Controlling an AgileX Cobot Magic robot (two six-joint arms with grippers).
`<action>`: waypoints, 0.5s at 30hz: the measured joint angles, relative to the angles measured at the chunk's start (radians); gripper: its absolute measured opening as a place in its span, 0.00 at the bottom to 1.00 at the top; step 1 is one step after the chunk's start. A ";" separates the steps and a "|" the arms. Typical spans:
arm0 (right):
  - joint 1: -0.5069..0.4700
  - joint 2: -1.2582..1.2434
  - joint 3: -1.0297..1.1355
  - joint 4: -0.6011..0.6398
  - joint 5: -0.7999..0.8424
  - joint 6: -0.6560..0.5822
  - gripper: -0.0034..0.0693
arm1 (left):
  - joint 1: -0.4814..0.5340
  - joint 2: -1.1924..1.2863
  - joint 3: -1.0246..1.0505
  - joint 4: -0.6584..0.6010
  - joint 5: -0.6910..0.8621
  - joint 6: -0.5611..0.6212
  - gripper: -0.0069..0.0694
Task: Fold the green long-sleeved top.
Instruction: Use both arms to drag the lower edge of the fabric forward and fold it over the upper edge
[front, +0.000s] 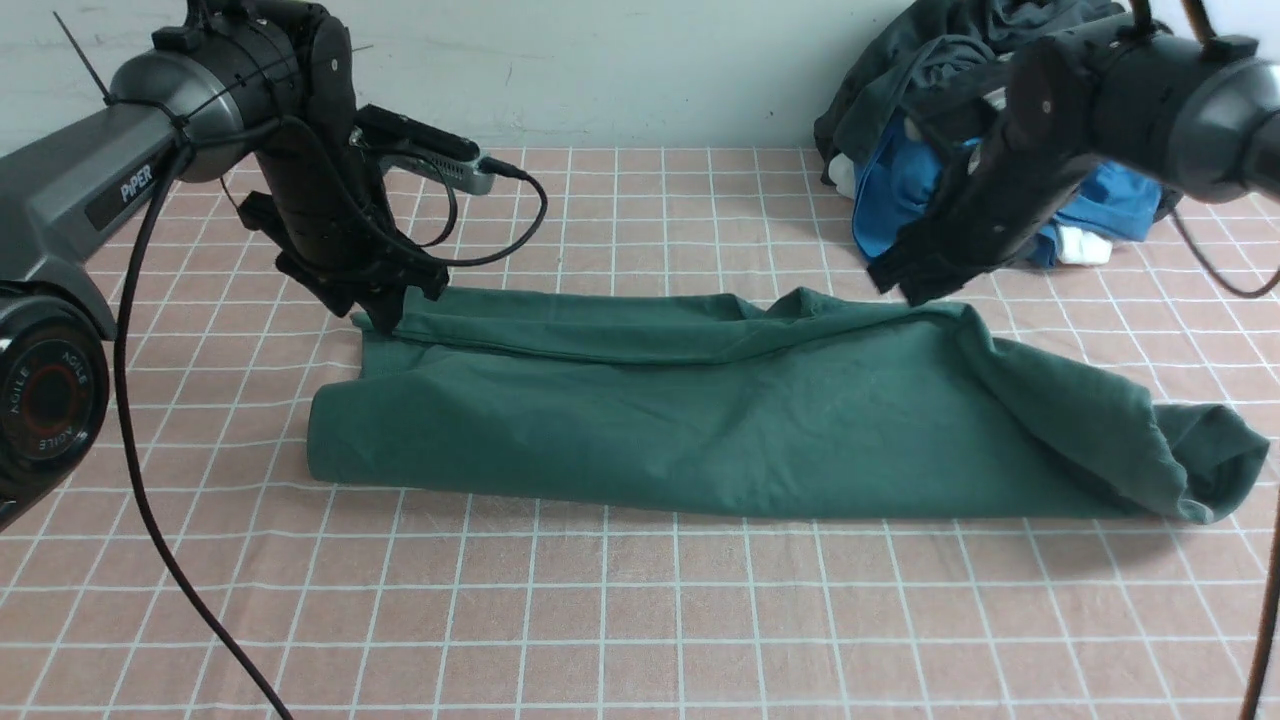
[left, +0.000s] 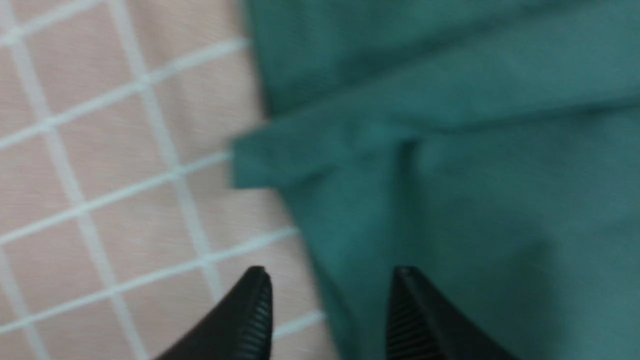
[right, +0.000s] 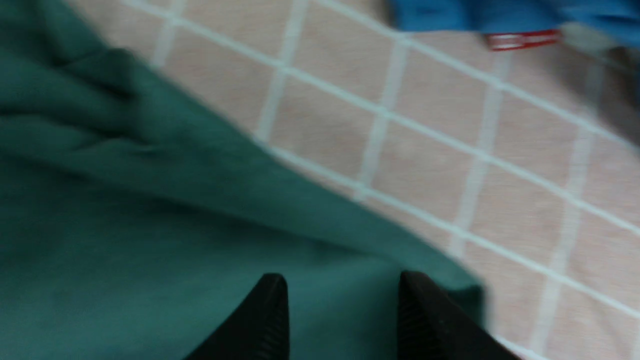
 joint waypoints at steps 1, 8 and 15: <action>0.020 0.014 -0.001 0.093 0.014 -0.079 0.41 | -0.007 0.000 0.000 -0.024 0.021 0.023 0.35; 0.061 0.141 -0.004 0.230 -0.108 -0.196 0.26 | -0.025 -0.001 0.000 -0.115 0.039 0.083 0.10; 0.022 0.175 -0.008 0.122 -0.368 0.118 0.21 | -0.025 -0.021 0.000 -0.135 0.040 0.086 0.09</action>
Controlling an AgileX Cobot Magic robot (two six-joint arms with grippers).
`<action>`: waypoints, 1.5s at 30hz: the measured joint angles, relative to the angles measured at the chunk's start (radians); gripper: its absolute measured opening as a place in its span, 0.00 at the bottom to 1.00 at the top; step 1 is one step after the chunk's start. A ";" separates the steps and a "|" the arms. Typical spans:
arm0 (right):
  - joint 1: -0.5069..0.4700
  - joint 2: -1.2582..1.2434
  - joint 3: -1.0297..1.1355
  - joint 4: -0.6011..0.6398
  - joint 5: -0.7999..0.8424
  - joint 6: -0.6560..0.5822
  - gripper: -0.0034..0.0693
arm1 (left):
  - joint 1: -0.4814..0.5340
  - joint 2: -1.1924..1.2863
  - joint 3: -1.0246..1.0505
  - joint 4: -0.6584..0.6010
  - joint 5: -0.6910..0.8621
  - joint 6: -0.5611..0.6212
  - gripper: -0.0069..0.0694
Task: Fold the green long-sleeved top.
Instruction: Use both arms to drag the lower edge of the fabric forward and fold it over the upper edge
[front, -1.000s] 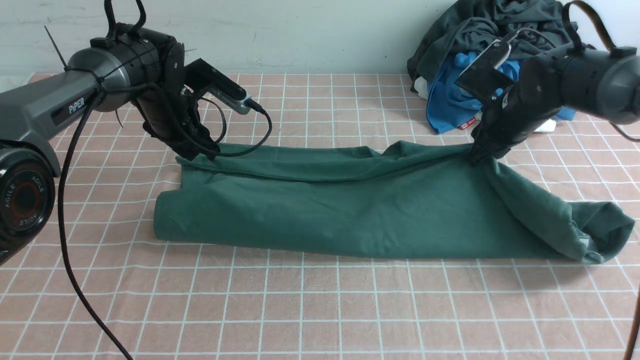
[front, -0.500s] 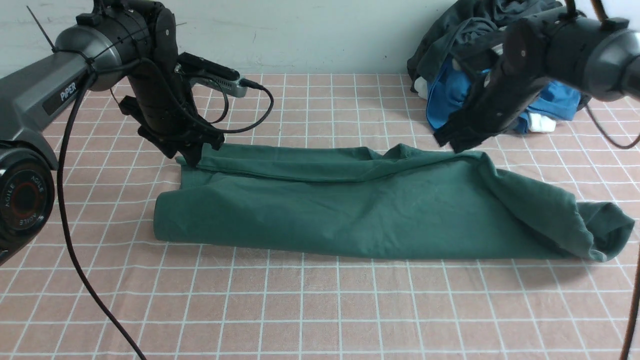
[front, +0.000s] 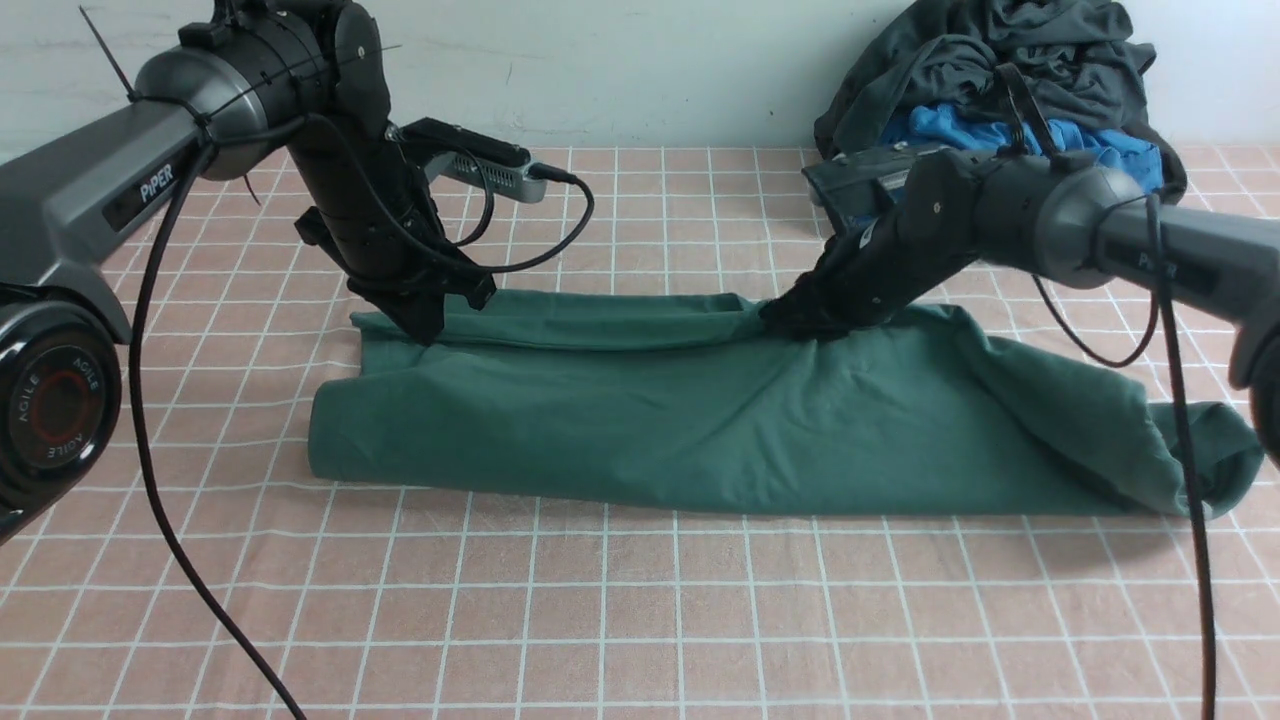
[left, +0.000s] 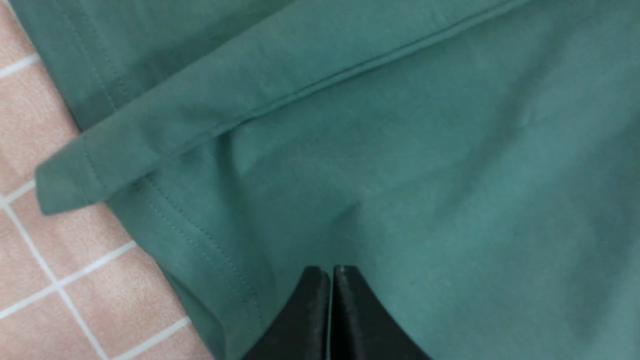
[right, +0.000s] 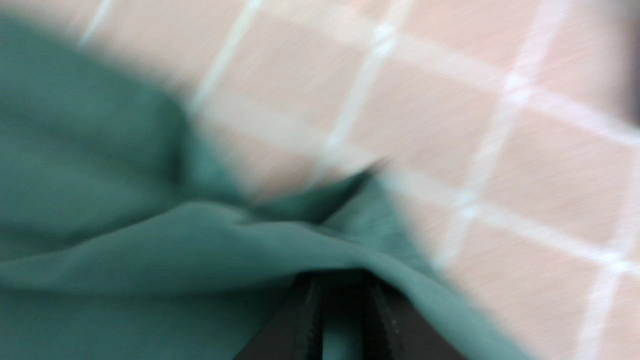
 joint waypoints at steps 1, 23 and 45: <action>-0.009 0.000 -0.001 -0.015 -0.024 0.045 0.21 | 0.000 -0.003 0.000 -0.004 0.001 0.003 0.09; -0.103 -0.391 0.178 0.005 0.429 -0.128 0.21 | -0.072 -0.113 0.485 0.012 -0.015 0.021 0.09; -0.328 -0.421 0.525 -0.534 0.114 0.328 0.21 | -0.069 -0.187 0.560 -0.052 -0.082 0.034 0.09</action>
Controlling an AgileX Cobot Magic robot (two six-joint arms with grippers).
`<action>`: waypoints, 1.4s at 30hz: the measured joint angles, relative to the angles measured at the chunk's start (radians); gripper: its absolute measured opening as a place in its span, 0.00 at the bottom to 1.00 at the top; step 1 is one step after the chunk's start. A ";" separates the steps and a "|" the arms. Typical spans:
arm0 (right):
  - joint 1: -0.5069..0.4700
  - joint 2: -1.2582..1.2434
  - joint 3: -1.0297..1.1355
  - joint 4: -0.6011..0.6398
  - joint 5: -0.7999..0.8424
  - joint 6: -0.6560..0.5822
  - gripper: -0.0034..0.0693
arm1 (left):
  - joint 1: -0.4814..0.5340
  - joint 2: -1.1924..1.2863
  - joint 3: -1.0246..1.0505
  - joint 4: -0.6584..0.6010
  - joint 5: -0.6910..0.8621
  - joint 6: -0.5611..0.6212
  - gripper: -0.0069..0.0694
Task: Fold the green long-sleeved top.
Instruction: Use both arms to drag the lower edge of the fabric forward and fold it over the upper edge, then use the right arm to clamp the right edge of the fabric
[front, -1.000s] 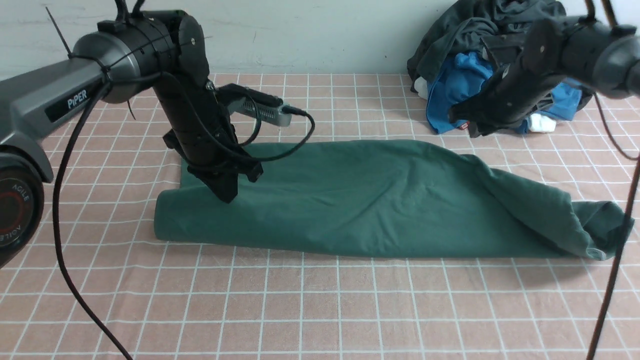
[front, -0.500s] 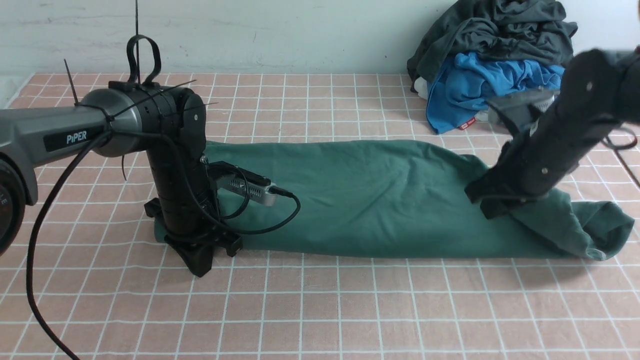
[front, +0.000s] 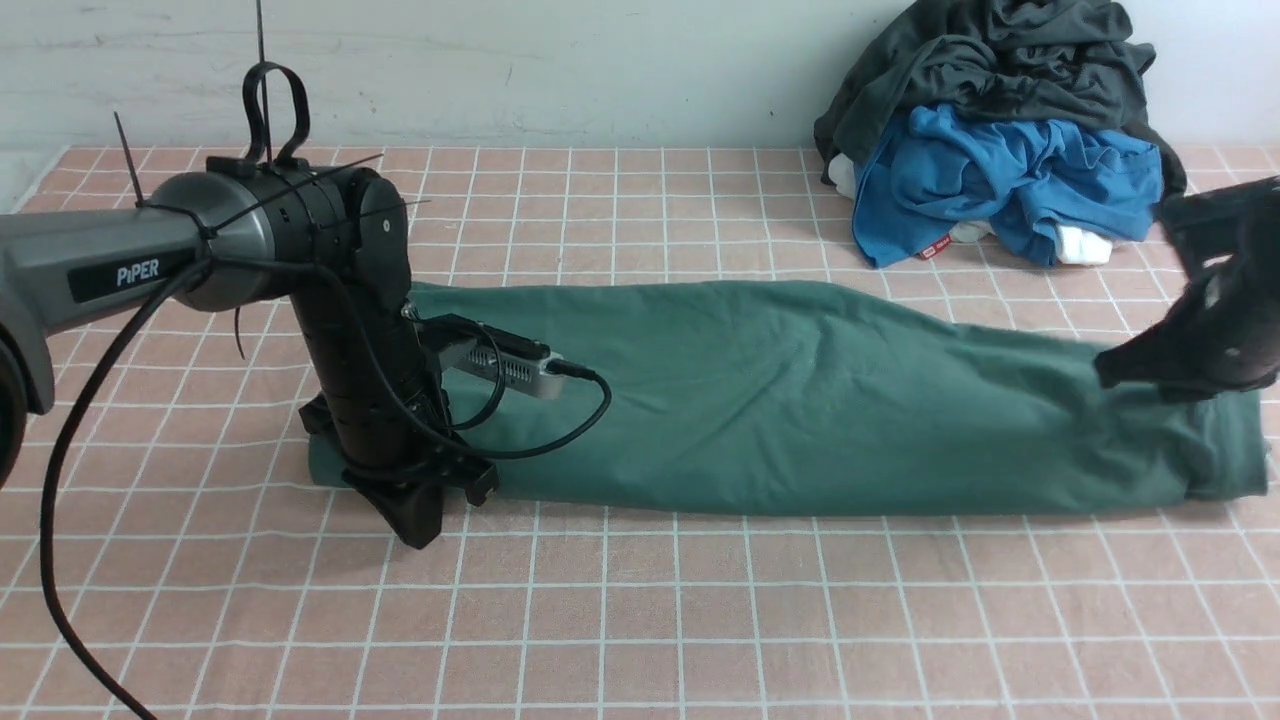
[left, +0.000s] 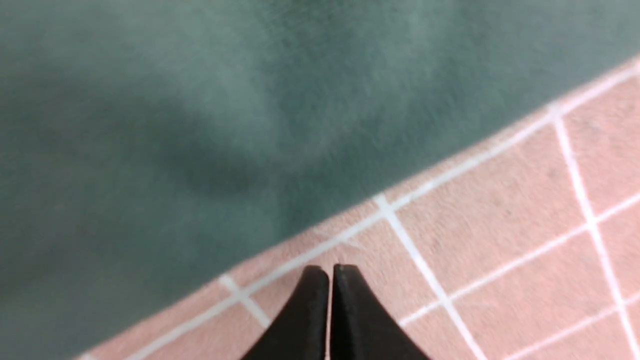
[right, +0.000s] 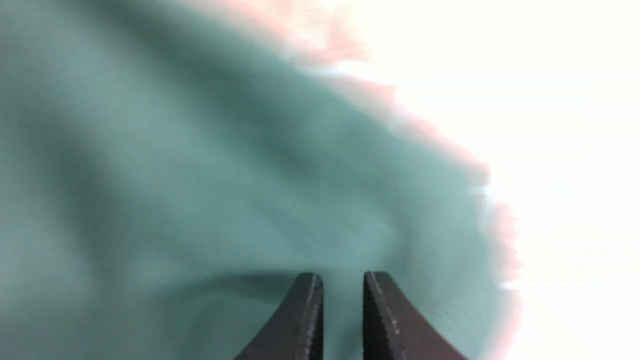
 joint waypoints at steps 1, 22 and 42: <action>-0.015 0.000 -0.019 -0.018 0.020 0.020 0.21 | 0.000 -0.014 0.000 0.000 0.000 0.000 0.09; -0.053 -0.175 0.150 0.408 0.056 -0.284 0.21 | 0.000 -0.063 0.000 -0.001 -0.290 0.005 0.09; -0.101 -0.004 0.148 0.359 -0.030 -0.232 0.42 | 0.030 0.018 0.001 0.084 -0.130 -0.064 0.09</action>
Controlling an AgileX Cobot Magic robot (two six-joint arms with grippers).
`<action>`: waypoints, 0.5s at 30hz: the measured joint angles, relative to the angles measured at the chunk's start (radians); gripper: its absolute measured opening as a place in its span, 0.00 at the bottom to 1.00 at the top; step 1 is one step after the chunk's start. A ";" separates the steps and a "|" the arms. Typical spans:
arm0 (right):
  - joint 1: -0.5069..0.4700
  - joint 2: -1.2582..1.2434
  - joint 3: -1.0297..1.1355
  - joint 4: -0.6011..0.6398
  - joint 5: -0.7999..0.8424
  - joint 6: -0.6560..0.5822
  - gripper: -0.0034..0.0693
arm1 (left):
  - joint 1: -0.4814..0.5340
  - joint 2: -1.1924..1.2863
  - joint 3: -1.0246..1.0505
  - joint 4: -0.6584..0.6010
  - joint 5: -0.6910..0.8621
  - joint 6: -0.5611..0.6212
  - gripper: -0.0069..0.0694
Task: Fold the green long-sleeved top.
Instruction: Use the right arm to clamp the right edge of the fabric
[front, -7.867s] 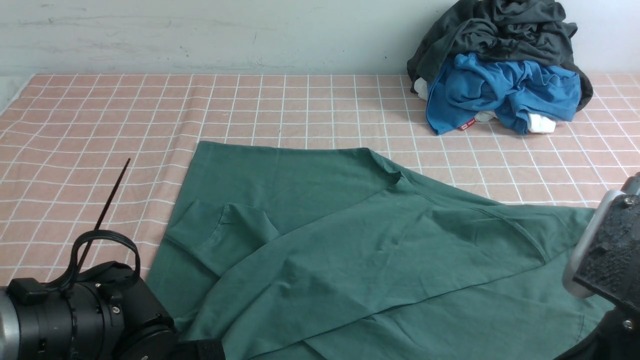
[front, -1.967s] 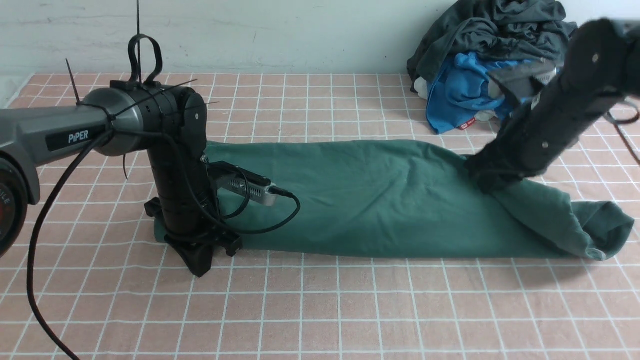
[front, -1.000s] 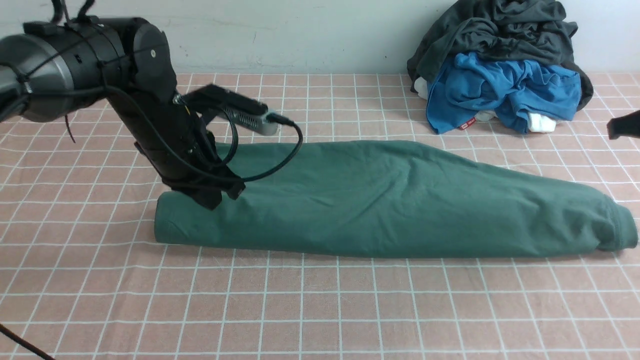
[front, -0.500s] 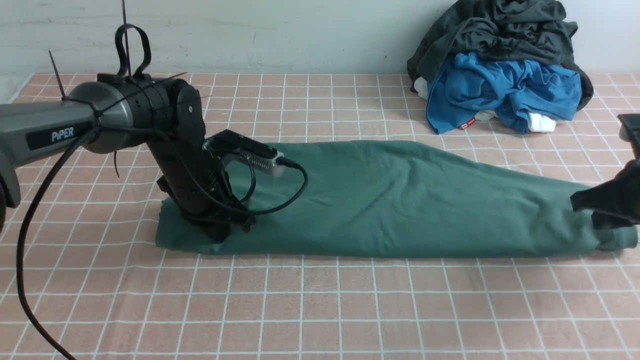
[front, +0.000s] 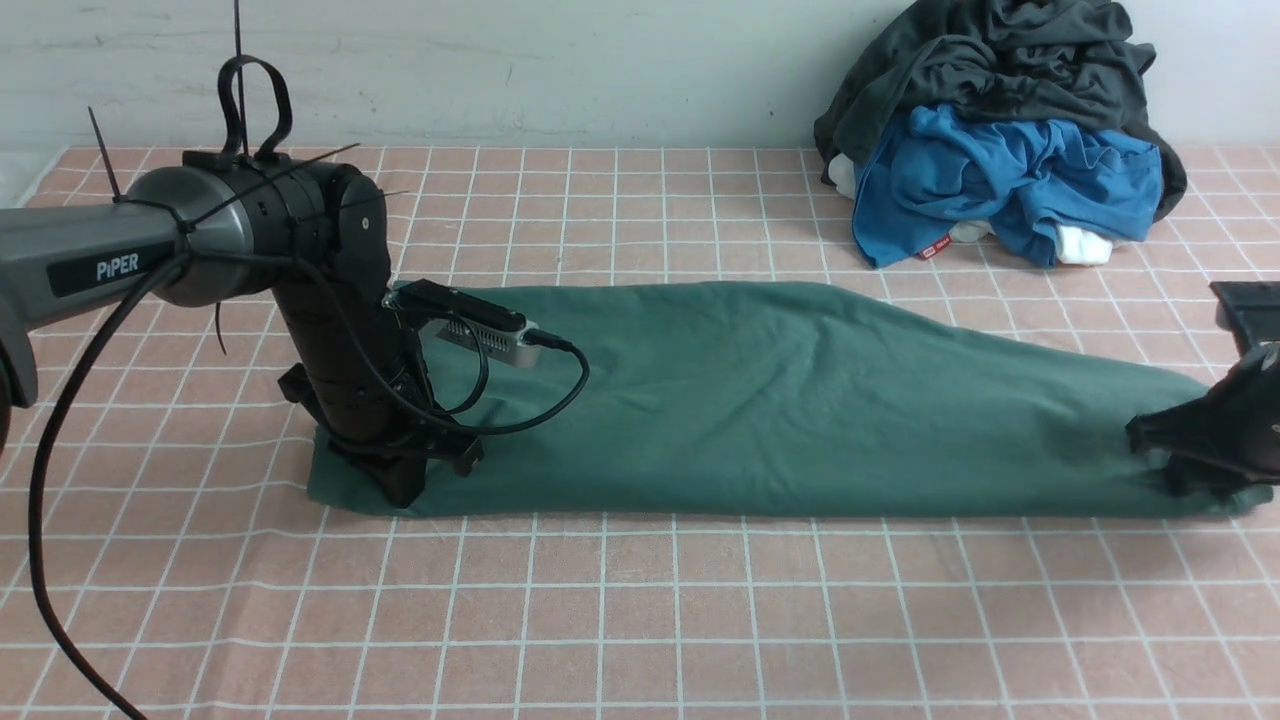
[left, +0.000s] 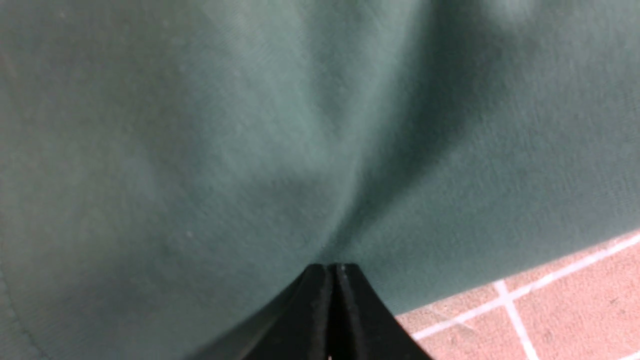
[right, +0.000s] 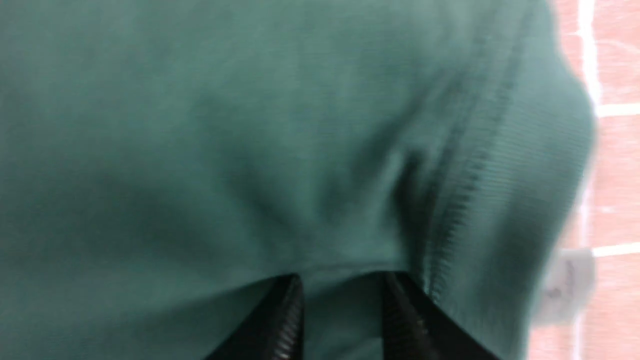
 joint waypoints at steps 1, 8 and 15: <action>-0.010 0.000 -0.017 0.000 0.007 0.001 0.46 | 0.000 0.000 0.000 -0.001 0.000 0.000 0.09; -0.065 0.013 -0.056 0.001 0.013 0.006 0.75 | 0.003 0.000 0.000 -0.014 0.000 0.010 0.09; -0.071 0.071 -0.063 0.074 0.013 -0.013 0.78 | 0.003 0.000 0.000 -0.014 0.000 0.010 0.09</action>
